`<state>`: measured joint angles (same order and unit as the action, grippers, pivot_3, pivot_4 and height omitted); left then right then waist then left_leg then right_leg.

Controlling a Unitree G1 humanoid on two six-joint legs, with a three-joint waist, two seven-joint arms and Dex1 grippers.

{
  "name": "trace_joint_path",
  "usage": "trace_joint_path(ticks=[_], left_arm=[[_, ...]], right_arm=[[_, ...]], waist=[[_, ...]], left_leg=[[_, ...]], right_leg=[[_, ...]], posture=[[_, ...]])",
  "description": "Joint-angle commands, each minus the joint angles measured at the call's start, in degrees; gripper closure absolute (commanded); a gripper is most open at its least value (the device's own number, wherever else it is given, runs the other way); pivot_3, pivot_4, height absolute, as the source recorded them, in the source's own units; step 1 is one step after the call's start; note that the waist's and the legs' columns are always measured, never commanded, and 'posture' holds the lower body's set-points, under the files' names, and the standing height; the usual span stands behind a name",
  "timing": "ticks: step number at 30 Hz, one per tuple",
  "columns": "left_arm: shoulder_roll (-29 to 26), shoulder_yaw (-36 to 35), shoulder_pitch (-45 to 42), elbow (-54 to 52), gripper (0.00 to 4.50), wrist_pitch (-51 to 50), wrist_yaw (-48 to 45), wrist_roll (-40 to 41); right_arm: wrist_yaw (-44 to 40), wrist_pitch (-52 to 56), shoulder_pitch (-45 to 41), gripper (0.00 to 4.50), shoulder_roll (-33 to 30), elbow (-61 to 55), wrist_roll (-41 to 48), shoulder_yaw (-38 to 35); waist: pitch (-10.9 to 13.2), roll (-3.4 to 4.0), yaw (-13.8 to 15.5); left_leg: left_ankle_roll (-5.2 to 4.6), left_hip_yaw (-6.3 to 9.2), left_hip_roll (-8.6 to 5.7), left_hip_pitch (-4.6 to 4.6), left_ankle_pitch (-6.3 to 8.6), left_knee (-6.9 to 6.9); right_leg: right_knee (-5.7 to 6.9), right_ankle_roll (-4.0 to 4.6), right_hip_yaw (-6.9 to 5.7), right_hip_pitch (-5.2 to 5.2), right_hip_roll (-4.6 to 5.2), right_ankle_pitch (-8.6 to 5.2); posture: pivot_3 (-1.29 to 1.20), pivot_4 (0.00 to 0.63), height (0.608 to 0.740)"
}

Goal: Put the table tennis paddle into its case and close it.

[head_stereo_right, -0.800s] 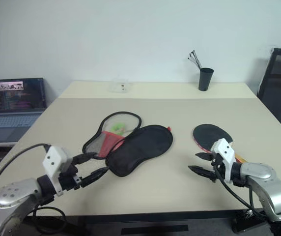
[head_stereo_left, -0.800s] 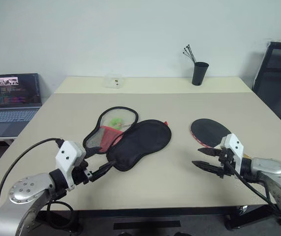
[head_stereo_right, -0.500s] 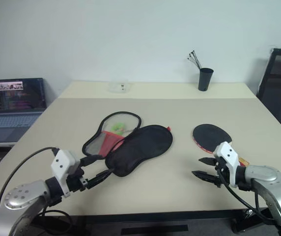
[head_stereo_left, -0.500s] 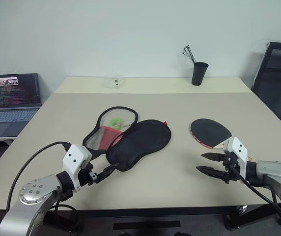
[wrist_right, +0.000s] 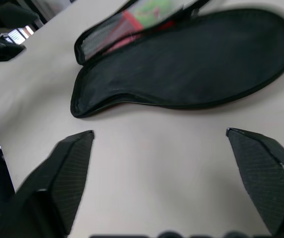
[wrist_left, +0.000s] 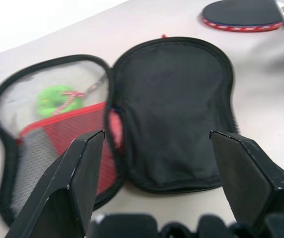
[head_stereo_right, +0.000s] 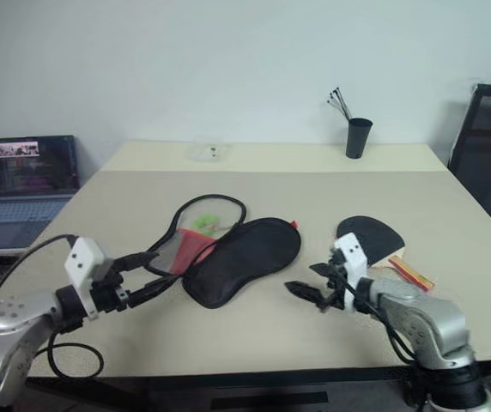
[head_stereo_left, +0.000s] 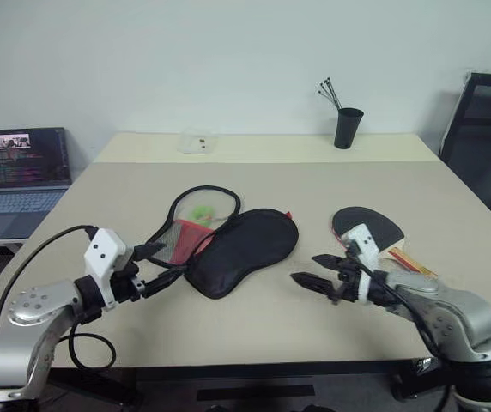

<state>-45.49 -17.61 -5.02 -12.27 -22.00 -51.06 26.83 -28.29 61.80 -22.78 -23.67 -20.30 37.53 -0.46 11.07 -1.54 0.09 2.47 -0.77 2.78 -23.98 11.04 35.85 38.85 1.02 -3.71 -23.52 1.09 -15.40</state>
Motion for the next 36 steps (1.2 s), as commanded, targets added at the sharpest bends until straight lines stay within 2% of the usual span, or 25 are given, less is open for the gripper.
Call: trace_joint_path(ticks=[1, 13, 24, 36], left_arm=[[-1.1, 0.4, -4.2, 4.4, 0.80, 2.5, -1.4, -1.1], [-3.0, 2.5, -10.7, 12.2, 0.80, 4.4, -6.8, -2.3], [-3.9, 2.0, -10.3, 11.6, 0.80, 4.5, -7.5, -2.7], [-3.2, 2.6, -10.0, 10.4, 0.80, 4.3, -6.7, -2.8]], right_arm=[[3.4, 5.1, -3.0, 0.03, 4.1, 1.9, 2.7, -0.8], [11.0, 5.7, -10.3, 0.03, 18.6, 13.5, -1.0, 2.4], [10.4, 6.1, -11.8, 0.03, 22.3, 15.4, -1.9, 4.5], [12.7, -4.9, -14.6, 0.03, 28.4, 27.5, -11.7, 9.2]], waist=[[0.0, -0.02, 0.1], [0.0, -0.04, -0.2], [0.0, -0.04, -0.2], [-0.1, -0.12, -0.4]], left_leg=[[0.00, 0.00, 0.00, 0.00, 0.00, 0.00], [-0.01, -0.04, 0.05, -0.01, 0.00, -0.04], [-0.01, -0.04, 0.08, -0.02, 0.00, -0.04], [-0.01, -0.05, 0.16, 0.03, 0.00, -0.04]], right_leg=[[0.00, 0.00, 0.00, 0.00, 0.01, 0.00], [0.05, 0.00, 0.04, -0.06, -0.03, 0.01], [0.07, 0.00, 0.04, -0.07, -0.03, 0.01], [0.12, 0.00, 0.06, -0.08, -0.05, 0.01]], posture=[[0.00, 0.150, 0.740], [0.00, 0.150, 0.740], [0.00, 0.150, 0.740], [0.00, 0.150, 0.740]])
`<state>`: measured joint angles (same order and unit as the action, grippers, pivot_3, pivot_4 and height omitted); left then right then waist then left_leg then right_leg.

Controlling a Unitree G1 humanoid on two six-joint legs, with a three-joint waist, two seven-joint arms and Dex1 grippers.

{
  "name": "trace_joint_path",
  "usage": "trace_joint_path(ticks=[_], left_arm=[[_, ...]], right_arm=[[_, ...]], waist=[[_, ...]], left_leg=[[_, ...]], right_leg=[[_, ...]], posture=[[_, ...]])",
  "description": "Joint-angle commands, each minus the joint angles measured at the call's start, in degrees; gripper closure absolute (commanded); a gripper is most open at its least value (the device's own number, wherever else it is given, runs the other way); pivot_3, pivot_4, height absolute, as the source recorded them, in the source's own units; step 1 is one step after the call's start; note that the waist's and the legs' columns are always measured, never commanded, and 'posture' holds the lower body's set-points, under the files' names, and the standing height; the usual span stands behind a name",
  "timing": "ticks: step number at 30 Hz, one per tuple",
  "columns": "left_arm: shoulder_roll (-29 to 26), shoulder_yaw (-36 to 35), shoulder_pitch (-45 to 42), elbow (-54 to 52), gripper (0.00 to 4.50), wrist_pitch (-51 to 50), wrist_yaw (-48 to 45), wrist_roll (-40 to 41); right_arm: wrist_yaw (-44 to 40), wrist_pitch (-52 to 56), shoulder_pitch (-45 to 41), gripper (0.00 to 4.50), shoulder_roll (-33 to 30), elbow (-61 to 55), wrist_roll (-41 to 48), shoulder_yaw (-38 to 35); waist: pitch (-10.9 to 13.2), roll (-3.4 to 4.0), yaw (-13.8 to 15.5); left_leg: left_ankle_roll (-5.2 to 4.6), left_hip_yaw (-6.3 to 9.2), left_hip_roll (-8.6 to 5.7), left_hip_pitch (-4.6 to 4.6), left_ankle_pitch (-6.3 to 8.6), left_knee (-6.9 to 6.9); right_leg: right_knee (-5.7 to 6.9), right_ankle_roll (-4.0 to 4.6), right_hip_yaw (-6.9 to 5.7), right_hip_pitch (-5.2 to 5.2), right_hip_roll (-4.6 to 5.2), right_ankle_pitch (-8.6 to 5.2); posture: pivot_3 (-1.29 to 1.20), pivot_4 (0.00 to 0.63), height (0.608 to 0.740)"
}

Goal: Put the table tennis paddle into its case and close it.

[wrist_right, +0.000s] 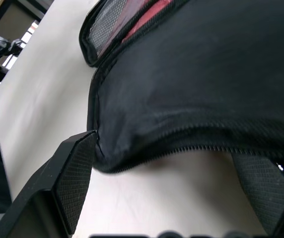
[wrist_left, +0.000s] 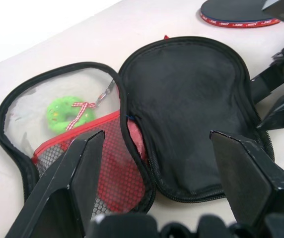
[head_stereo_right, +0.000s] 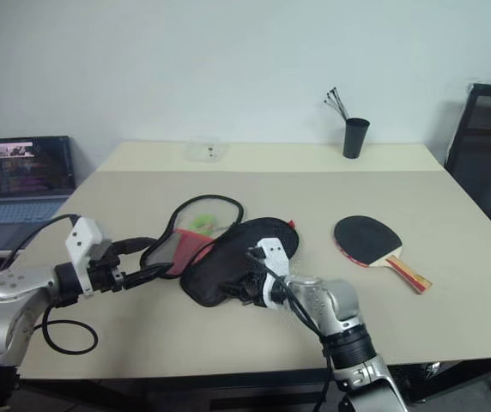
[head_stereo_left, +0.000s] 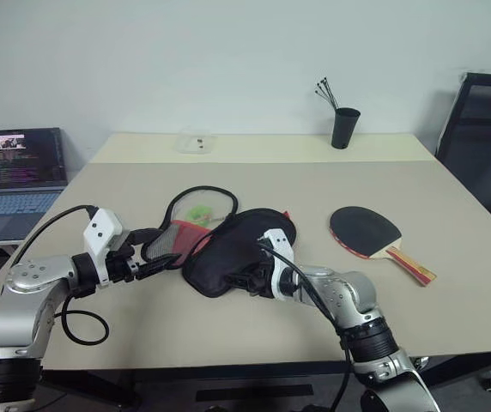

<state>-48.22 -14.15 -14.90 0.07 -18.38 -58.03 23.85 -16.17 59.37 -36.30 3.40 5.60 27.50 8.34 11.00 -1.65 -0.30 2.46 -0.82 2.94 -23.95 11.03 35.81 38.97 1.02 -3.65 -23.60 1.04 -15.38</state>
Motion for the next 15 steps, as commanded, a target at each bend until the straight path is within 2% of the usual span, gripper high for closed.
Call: trace_joint_path(ticks=[1, 2, 5, 15], left_arm=[[-0.5, -0.9, 0.0, -2.2, 0.80, 0.7, 0.3, 0.2], [-0.4, -1.0, 0.1, -2.4, 0.80, 0.6, 0.4, 0.3], [-0.2, -1.2, 1.1, -3.3, 0.80, 0.4, 0.6, 0.6], [1.2, -0.1, 2.4, -5.4, 0.80, 0.0, 1.3, 0.9]], right_arm=[[0.6, -3.0, -1.4, 0.03, 1.6, 2.2, -2.1, 0.3], [0.6, -3.4, -1.6, 0.03, 1.9, 2.6, -2.4, 0.2], [0.5, -3.5, -1.9, 0.56, 1.9, 3.0, -3.0, -0.5], [-0.5, 1.1, -2.3, 4.09, -0.2, -0.7, -1.1, -4.4]], waist=[[0.0, 0.00, 0.0], [0.0, -0.01, 0.0], [0.0, -0.01, 0.0], [0.0, -0.01, 0.0]], left_leg=[[0.00, 0.00, 0.09, 0.02, 0.00, 0.00], [0.00, -0.03, 0.39, 0.03, 0.00, 0.00], [0.00, -0.07, 0.54, 0.05, 0.00, 0.01], [0.01, -0.17, 0.61, 0.00, 0.00, -0.06]], right_leg=[[0.02, 0.00, -0.01, 0.00, 0.00, 0.00], [0.02, 0.00, -0.01, 0.01, -0.04, 0.01], [0.01, 0.01, -0.01, 0.00, -0.18, 0.02], [-0.02, 0.03, 0.06, -0.09, -0.24, 0.02]], posture=[[0.00, 0.150, 0.740], [0.00, 0.150, 0.740], [0.00, 0.150, 0.740], [0.00, 0.150, 0.740]])
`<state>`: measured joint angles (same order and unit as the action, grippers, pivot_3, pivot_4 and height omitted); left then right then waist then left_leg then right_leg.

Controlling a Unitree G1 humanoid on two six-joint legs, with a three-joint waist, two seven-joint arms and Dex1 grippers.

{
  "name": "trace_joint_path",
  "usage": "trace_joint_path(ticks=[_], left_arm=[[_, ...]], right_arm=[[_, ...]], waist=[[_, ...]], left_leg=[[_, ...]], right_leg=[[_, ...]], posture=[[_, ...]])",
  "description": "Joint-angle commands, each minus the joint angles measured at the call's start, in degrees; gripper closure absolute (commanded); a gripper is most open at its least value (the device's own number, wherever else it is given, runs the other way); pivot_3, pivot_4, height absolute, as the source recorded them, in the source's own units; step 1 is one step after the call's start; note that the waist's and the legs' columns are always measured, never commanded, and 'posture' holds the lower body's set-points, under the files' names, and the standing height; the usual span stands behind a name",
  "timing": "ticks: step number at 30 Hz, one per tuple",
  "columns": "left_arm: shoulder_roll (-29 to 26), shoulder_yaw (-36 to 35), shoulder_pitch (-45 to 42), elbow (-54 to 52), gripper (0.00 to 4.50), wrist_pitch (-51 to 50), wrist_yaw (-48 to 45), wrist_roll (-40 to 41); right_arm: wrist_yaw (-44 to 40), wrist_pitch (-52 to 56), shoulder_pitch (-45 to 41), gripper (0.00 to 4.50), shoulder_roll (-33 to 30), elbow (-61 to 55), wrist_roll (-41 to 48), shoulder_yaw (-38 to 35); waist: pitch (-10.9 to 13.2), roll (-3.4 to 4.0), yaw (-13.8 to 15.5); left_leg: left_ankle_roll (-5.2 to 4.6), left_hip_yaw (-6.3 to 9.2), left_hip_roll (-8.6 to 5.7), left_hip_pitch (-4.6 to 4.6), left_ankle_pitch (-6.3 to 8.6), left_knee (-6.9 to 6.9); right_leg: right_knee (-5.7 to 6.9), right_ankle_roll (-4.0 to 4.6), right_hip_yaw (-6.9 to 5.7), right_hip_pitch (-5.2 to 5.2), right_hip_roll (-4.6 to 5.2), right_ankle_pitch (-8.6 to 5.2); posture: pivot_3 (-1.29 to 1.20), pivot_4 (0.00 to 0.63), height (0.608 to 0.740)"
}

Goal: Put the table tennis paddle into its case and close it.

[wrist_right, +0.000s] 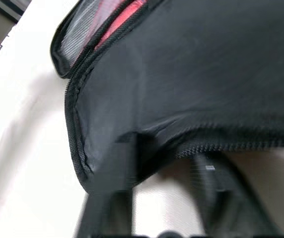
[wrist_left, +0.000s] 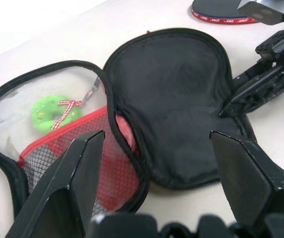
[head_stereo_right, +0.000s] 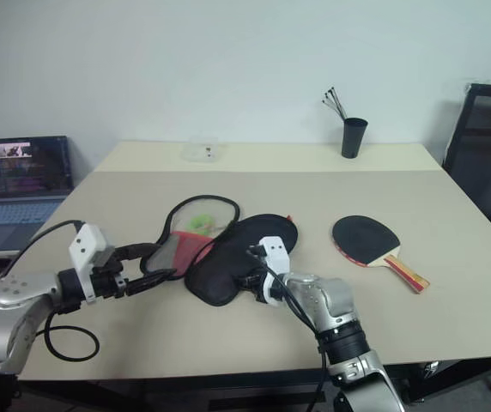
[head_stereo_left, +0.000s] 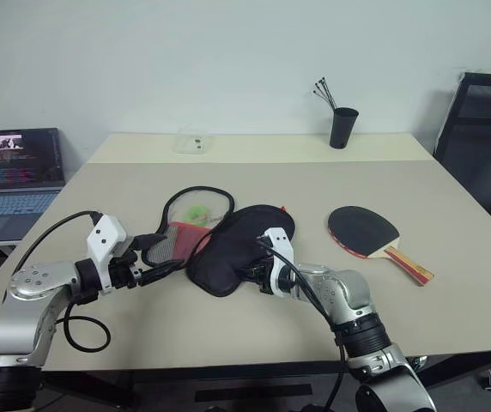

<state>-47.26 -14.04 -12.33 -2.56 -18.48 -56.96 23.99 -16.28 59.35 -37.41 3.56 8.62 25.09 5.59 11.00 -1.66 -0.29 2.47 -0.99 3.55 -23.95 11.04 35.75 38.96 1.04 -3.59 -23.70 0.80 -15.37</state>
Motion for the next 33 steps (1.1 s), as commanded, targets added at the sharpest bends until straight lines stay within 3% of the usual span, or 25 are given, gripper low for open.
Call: trace_joint_path(ticks=[1, 9, 14, 20, 31, 33], left_arm=[[0.4, 0.0, -0.2, -3.1, 0.80, 0.0, 0.3, 0.8], [1.7, 2.2, -1.2, -5.5, 0.80, -1.0, 0.2, 1.1], [3.1, 5.2, -3.1, -6.1, 0.80, -1.1, -0.2, 0.7], [4.0, 8.6, -7.1, -4.4, 0.80, -0.2, -1.5, 0.0], [4.9, 11.0, -9.9, -2.7, 0.80, 0.6, -2.6, -1.0], [5.0, 11.0, -9.7, -2.8, 0.80, 0.8, -2.6, -1.1]], right_arm=[[-0.3, 1.6, -1.3, 4.46, -0.9, -4.4, 1.5, -2.2], [-4.6, 8.3, -3.7, 4.49, -10.6, -8.7, 5.1, -6.7], [-11.5, 10.9, -4.3, 4.49, -21.2, -8.0, 5.9, -5.6], [-15.7, 11.7, -3.8, 4.49, -27.1, -6.9, 5.9, -4.3], [-16.6, 9.9, -3.8, 4.49, -28.3, -5.1, 4.2, -3.0], [-16.1, 8.8, -3.8, 4.09, -28.7, -4.3, 3.3, -3.3]], waist=[[0.0, 0.00, 0.0], [0.0, 0.01, 0.3], [0.0, 0.04, 0.3], [0.0, 0.03, 0.2], [0.0, 0.02, 0.0], [0.0, 0.02, 0.0]], left_leg=[[0.00, 0.00, 0.00, 0.00, 0.00, 0.00], [0.00, -0.03, -0.02, -0.04, 0.00, 0.01], [0.00, -0.09, -0.03, -0.05, 0.00, -0.03], [-0.03, -0.31, -0.09, -0.09, 0.02, -0.03], [-0.08, -0.62, 0.05, -0.14, 0.10, -0.02], [-0.08, -0.67, 0.03, -0.13, 0.10, -0.01]], right_leg=[[0.00, 0.00, 0.00, 0.00, 0.00, 0.00], [-0.01, 0.00, 0.01, -0.04, 0.00, 0.00], [-0.04, 0.00, 0.05, -0.07, -0.01, 0.00], [-0.01, -0.01, 0.23, -0.21, -0.13, 0.01], [0.01, 0.00, 0.67, -0.46, -0.64, 0.03], [0.01, 0.01, 0.70, -0.46, -0.64, 0.03]], posture=[[0.00, 0.150, 0.740], [0.00, 0.150, 0.740], [0.00, 0.150, 0.740], [0.00, 0.150, 0.740], [0.00, 0.150, 0.740], [0.00, 0.150, 0.740]])
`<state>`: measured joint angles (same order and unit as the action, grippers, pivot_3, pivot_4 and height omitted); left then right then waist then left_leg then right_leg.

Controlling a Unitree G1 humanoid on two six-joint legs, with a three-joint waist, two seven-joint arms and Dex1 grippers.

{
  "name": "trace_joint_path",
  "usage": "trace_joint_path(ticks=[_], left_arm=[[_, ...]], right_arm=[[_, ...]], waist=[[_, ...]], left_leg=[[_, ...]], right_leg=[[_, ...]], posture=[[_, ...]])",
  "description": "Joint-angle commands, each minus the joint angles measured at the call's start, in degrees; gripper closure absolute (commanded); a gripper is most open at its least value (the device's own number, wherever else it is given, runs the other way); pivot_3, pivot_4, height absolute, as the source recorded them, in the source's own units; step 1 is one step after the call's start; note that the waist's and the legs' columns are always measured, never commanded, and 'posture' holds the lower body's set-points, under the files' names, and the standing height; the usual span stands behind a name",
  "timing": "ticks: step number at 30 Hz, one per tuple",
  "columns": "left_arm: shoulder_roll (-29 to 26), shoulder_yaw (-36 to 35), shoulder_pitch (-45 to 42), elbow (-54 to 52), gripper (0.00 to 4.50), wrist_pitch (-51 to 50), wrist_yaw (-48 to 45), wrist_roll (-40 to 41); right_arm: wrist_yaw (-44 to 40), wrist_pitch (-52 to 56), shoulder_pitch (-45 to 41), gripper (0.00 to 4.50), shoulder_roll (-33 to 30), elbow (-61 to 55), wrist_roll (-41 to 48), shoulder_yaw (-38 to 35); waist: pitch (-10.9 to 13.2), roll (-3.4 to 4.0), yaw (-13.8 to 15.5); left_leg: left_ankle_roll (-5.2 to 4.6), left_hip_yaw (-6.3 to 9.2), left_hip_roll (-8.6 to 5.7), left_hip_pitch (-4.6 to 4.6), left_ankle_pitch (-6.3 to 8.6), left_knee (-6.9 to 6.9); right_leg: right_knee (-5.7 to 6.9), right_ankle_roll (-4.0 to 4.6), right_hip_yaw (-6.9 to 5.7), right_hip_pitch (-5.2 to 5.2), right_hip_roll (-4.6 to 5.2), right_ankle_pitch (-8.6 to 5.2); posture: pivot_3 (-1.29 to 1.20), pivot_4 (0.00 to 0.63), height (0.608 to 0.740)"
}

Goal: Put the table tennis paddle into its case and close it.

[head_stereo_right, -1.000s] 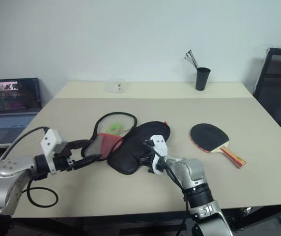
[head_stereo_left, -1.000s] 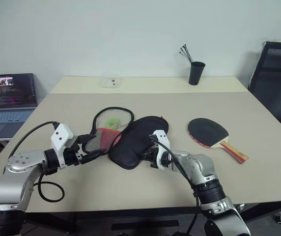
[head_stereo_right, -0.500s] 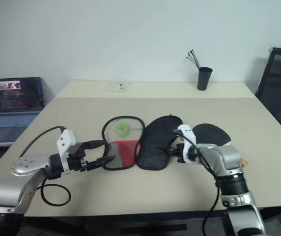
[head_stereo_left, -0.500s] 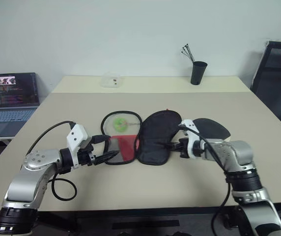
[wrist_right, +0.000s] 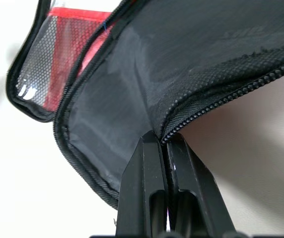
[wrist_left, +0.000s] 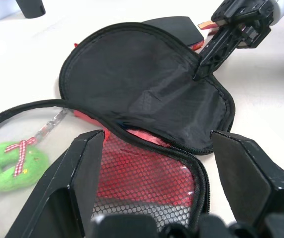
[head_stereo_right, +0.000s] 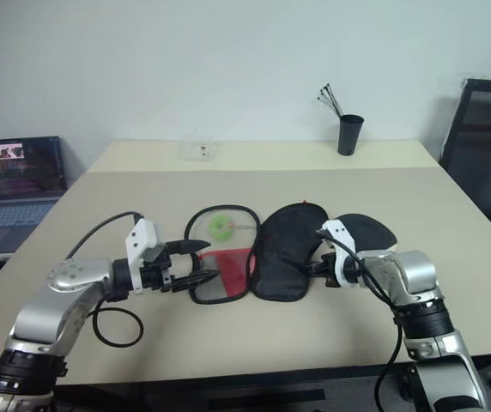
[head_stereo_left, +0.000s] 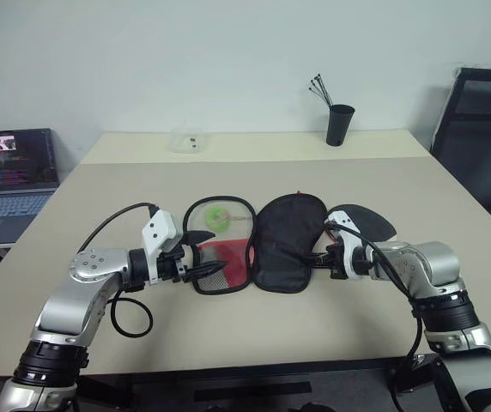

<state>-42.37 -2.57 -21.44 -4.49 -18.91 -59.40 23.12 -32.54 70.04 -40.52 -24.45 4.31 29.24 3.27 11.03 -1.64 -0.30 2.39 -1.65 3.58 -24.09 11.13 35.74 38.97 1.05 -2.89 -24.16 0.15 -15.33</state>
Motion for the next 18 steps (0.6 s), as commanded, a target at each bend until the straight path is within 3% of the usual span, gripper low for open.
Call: trace_joint_path(ticks=[1, 5, 13, 18], left_arm=[[0.1, -0.4, -0.4, -0.9, 0.80, 1.2, -0.1, -0.2], [0.2, -0.5, 0.1, -1.5, 0.80, 1.3, 0.0, -0.2], [0.9, -0.1, 0.3, -1.4, 0.80, 1.4, 0.4, -0.6], [2.1, 1.0, -0.8, -0.6, 0.80, 1.9, 0.1, -1.2]], right_arm=[[0.4, -2.3, -0.7, 3.88, -1.1, 0.1, -1.2, -1.4], [-0.5, -2.5, -0.8, 2.65, -3.6, -3.4, -1.0, -3.0], [-5.9, -6.8, 2.9, 0.02, -14.7, -9.4, -0.9, -4.5], [-6.6, -13.5, 3.4, 0.02, -18.9, -4.0, -2.8, -9.4]], waist=[[0.0, 0.00, 0.0], [0.0, 0.00, 0.1], [0.0, -0.02, 0.2], [0.0, -0.03, 0.2]], left_leg=[[0.00, -0.02, -0.01, 0.00, 0.00, 0.01], [0.01, -0.09, -0.05, 0.00, 0.01, 0.02], [0.04, -0.14, -0.05, 0.01, 0.04, 0.02], [0.04, -0.20, -0.01, 0.10, 0.04, 0.05]], right_leg=[[0.00, 0.01, 0.02, 0.00, 0.00, 0.01], [-0.01, 0.01, 0.08, -0.01, -0.01, 0.03], [-0.05, 0.01, 0.13, -0.02, -0.01, 0.03], [0.00, 0.03, 0.22, 0.00, -0.03, 0.06]], posture=[[0.00, 0.150, 0.740], [0.00, 0.150, 0.740], [0.00, 0.150, 0.740], [0.00, 0.150, 0.740]])
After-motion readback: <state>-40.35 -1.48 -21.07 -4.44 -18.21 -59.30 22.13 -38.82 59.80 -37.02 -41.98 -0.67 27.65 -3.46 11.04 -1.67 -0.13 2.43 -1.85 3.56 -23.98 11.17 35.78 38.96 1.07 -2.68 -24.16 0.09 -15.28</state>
